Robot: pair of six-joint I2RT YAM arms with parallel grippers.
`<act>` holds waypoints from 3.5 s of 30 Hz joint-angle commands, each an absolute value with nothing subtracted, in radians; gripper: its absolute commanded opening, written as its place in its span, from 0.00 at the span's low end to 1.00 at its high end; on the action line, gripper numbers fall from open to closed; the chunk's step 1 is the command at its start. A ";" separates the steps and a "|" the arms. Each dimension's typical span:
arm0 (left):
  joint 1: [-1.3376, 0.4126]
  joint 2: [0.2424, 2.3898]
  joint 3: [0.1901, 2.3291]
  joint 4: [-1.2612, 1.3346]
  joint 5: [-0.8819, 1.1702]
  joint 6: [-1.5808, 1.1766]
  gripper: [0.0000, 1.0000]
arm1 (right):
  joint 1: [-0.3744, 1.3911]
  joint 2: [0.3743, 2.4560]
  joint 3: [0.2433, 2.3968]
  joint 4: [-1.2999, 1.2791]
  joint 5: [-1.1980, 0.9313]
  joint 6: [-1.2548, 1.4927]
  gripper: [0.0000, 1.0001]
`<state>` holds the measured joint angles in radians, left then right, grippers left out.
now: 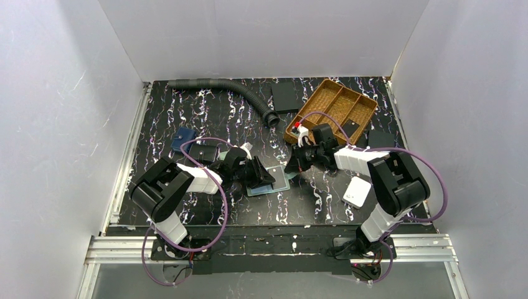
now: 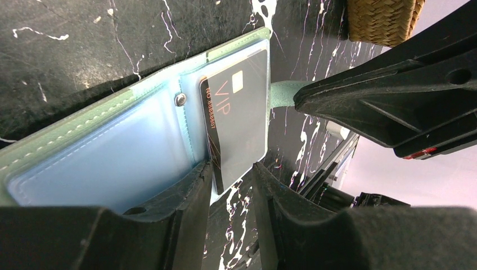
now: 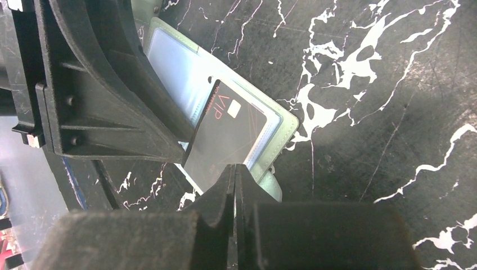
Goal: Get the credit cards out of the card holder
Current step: Remove the credit card from the card holder.
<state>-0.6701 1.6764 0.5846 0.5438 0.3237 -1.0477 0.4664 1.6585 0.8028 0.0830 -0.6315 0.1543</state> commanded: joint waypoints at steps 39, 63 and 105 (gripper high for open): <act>-0.669 1.698 0.609 0.479 0.316 -1.003 0.36 | 0.468 1.823 0.832 0.105 -0.708 0.240 0.15; -0.665 1.669 0.521 0.728 0.246 -1.280 0.30 | 0.497 1.902 0.880 0.002 -0.678 0.199 0.01; -0.647 1.630 0.351 0.807 0.149 -1.163 0.00 | 0.491 1.898 0.907 -0.066 -0.619 0.137 0.02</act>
